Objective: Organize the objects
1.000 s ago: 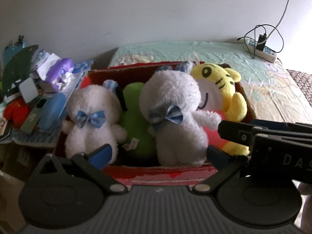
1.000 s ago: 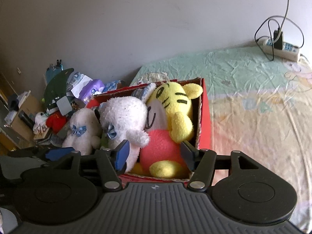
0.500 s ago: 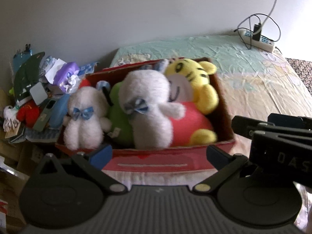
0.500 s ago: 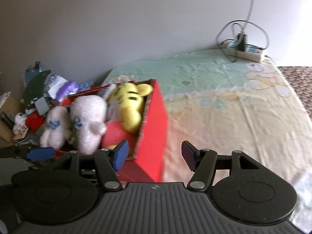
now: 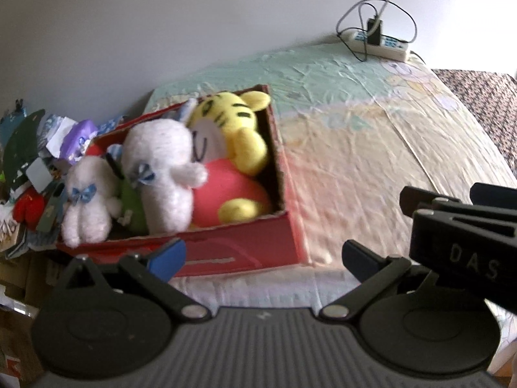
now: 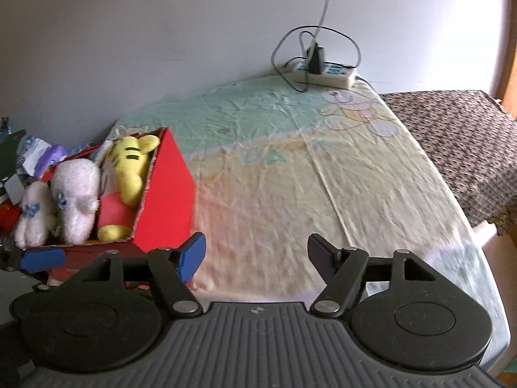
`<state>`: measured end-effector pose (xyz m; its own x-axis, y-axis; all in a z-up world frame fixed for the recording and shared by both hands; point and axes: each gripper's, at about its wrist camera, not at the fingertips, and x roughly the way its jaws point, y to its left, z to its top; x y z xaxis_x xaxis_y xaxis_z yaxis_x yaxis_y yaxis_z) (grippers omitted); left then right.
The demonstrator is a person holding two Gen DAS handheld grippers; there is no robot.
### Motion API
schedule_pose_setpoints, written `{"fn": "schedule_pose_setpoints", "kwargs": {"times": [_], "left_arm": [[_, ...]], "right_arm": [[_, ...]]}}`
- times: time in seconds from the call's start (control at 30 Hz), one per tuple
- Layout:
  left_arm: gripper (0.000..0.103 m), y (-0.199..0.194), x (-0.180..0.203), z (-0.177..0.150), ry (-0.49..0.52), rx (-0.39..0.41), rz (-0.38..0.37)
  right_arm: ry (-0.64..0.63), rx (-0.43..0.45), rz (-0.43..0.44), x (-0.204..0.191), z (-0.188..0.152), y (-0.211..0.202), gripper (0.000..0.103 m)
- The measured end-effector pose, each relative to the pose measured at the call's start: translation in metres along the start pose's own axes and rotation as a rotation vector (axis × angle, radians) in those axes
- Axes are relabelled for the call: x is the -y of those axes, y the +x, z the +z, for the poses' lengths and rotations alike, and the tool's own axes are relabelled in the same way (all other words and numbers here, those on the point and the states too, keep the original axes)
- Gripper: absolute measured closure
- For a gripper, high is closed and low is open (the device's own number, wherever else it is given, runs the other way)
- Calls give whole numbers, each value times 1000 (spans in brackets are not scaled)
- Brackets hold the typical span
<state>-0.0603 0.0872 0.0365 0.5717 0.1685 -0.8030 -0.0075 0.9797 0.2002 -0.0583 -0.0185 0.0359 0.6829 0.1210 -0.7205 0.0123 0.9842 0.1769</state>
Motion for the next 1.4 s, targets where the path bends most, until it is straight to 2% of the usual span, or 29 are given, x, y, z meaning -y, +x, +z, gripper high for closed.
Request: {"fn": "schedule_pose_setpoints", "kwargs": {"times": [0.23, 0.47, 0.67, 1.0, 1.2, 1.33, 1.4], "left_arm": [[0, 1, 9, -3, 34, -5, -10], [0, 2, -2, 3, 67, 15, -31], [0, 6, -36, 7, 54, 19, -28], [0, 20, -110, 6, -41, 10, -6], [0, 28, -145, 1, -78, 6, 12], [0, 34, -161, 0, -102, -8, 3], [0, 35, -165, 0, -108, -14, -2]], "right_arm": [[11, 4, -55, -4, -2, -1, 27], [-16, 44, -127, -30, 1, 0, 24], [-54, 59, -110, -65, 5, 6, 22], [-140, 73, -40, -131, 11, 16, 22], [-137, 59, -11, -154, 14, 29, 21], [-147, 42, -23, -165, 17, 31, 21], [-149, 39, -36, -170, 20, 32, 17]]}}
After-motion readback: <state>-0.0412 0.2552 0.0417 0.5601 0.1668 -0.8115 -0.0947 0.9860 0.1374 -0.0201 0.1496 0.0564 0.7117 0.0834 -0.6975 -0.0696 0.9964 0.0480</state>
